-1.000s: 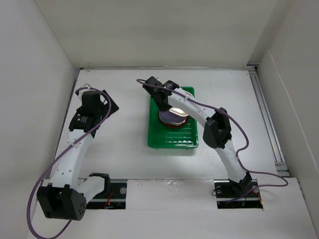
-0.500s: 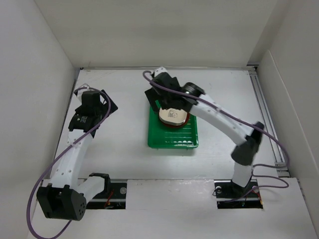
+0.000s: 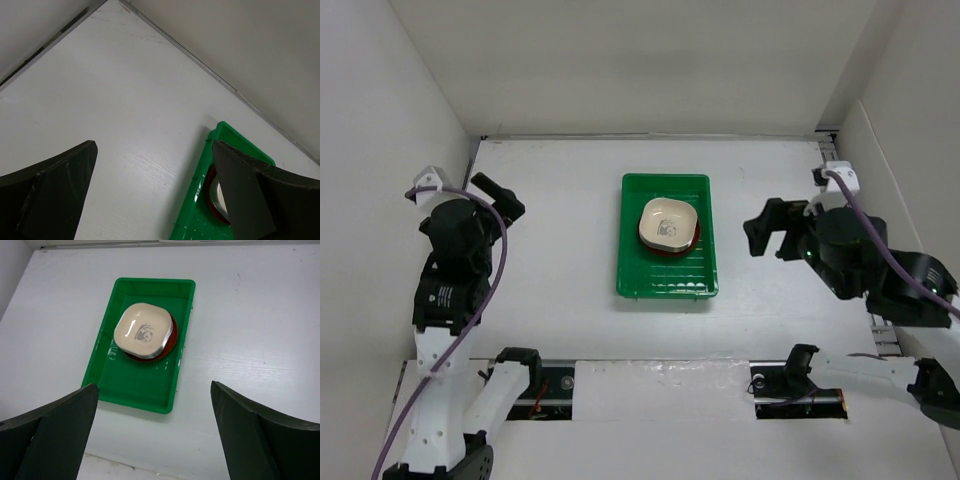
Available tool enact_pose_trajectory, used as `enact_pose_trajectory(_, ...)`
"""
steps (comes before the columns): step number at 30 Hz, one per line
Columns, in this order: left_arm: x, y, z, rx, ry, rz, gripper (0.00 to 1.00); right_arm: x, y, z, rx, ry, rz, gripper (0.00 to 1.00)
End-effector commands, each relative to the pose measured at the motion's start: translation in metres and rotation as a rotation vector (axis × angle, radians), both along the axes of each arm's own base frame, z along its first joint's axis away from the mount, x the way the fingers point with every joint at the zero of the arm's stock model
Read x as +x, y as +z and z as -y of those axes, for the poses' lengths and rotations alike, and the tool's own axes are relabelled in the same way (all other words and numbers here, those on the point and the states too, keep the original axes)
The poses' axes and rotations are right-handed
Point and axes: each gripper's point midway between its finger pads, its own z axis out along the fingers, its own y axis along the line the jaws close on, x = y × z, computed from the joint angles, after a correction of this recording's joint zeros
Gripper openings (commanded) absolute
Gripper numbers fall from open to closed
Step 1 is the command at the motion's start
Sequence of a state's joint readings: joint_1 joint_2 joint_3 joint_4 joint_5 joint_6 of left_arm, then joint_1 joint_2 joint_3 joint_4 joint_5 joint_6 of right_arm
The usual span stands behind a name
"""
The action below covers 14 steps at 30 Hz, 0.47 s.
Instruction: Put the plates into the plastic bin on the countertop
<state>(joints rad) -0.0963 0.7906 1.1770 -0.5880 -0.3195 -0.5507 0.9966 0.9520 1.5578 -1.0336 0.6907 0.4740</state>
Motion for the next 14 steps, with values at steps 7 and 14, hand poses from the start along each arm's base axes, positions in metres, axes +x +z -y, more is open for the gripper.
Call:
enact_pose_trajectory(7, -0.023, 0.006, -0.006, 0.044, -0.002, 0.007, 1.0, -0.038, -0.003, 0.072, 0.053, -0.061, 0.032, 0.99)
enact_pose_trajectory(14, -0.028, -0.007, -0.011, 0.065, 0.014, -0.03, 1.0, -0.042, -0.002, 0.089, 0.039, -0.1, 0.044, 0.99)
